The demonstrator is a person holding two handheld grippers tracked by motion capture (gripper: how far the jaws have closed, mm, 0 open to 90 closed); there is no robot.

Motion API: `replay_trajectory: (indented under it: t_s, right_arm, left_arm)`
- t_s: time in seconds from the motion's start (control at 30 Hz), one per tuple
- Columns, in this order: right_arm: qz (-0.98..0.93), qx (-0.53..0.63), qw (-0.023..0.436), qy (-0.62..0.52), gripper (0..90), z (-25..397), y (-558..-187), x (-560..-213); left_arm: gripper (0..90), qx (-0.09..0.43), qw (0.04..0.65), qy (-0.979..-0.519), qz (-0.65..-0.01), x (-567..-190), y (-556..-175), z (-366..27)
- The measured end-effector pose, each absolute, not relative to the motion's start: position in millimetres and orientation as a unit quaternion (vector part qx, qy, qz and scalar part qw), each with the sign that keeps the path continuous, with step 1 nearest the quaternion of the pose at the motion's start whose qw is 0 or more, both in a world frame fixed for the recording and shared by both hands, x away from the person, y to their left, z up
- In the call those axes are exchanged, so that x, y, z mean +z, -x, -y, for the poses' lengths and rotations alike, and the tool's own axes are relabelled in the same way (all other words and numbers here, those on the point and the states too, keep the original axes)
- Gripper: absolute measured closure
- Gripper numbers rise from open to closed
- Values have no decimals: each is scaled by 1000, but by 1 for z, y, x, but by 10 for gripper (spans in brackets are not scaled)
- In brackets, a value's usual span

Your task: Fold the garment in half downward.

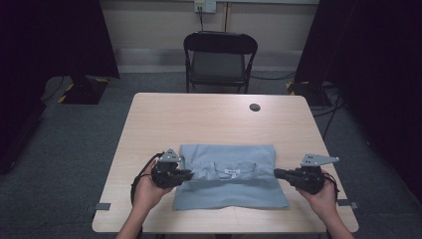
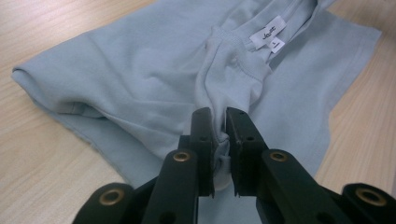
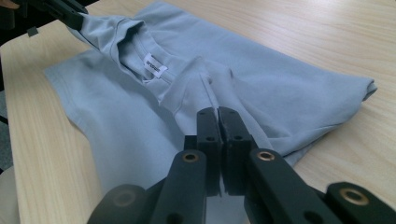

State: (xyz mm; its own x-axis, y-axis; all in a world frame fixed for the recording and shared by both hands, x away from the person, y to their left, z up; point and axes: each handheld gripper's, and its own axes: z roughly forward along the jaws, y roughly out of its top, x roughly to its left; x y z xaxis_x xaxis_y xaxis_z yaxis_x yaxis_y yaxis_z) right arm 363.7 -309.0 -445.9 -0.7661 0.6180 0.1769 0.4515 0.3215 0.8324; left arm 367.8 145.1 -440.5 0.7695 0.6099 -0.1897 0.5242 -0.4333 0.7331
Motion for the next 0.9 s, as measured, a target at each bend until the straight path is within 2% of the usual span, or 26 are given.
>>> replay_trajectory:
  t_s: [0.73,0.8,0.83,0.9]
  right_arm:
    - [-814,474,69,-327,866,311,-351,-460]
    - [-814,474,62,-329,845,311,-351,-462]
    - [-814,475,57,-328,800,311,-351,-462]
    - [-812,475,64,-333,695,310,-350,-463]
  left_arm:
    - [791,30,416,-839,-348,-460,-355,-153]
    - [759,27,421,-835,-352,-462,-355,-154]
    - [723,31,424,-836,-347,-463,-355,-154]
    - [499,51,440,-828,-345,-464,-354,-154]
